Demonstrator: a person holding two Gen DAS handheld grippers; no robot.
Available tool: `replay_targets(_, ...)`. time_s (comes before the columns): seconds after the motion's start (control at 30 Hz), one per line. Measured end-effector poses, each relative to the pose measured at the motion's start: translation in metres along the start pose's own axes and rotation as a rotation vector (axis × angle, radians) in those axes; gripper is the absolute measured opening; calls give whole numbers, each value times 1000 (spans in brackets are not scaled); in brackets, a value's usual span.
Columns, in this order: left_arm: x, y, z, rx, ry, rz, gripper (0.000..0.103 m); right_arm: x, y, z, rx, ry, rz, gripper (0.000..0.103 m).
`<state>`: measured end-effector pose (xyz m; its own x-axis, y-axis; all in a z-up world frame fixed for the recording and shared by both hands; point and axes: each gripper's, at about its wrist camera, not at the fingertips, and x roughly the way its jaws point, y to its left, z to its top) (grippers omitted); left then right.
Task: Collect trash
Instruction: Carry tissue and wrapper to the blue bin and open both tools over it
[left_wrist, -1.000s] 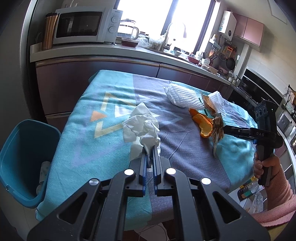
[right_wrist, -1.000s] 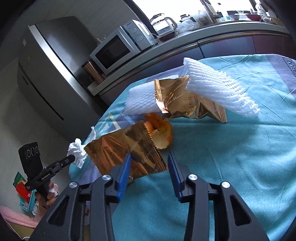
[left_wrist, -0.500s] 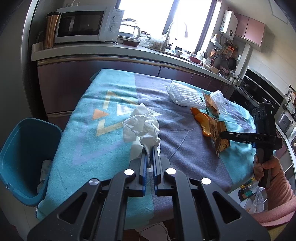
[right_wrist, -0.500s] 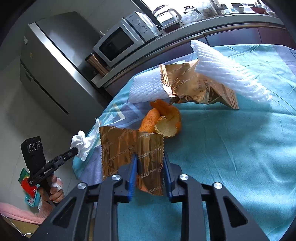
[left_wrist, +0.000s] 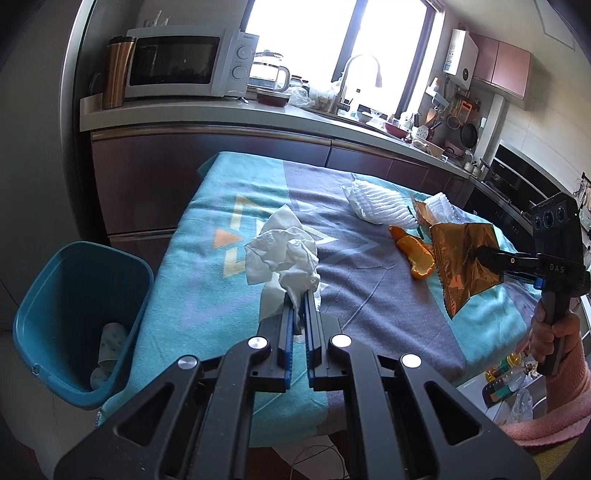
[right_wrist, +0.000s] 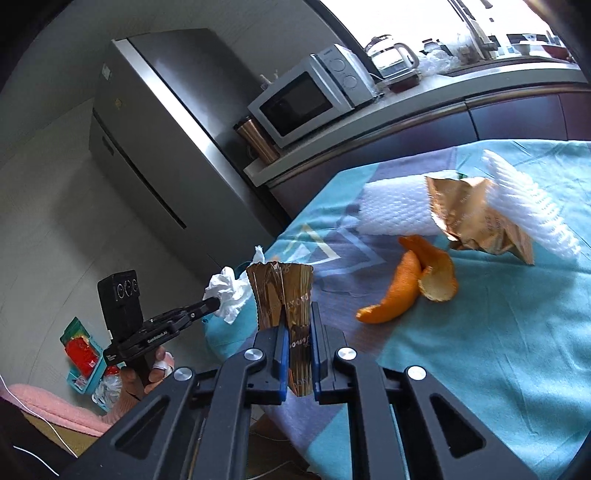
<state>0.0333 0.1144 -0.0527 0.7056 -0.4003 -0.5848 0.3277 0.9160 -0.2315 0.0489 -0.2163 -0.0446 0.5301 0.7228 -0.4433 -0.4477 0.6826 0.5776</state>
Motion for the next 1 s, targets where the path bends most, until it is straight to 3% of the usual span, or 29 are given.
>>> replay_targets(0.5, -62, 88, -6, -120, -74, 235, 6, 133, 64, 40, -69, 109, 152, 8)
replay_targets(0.7, -69, 126, -13, -161, -57, 325, 6, 187, 94, 45, -117, 171, 164, 9)
replay_targets(1.0, -59, 163, -23, -205, -6, 388, 6, 239, 125, 43, -169, 236, 141, 9)
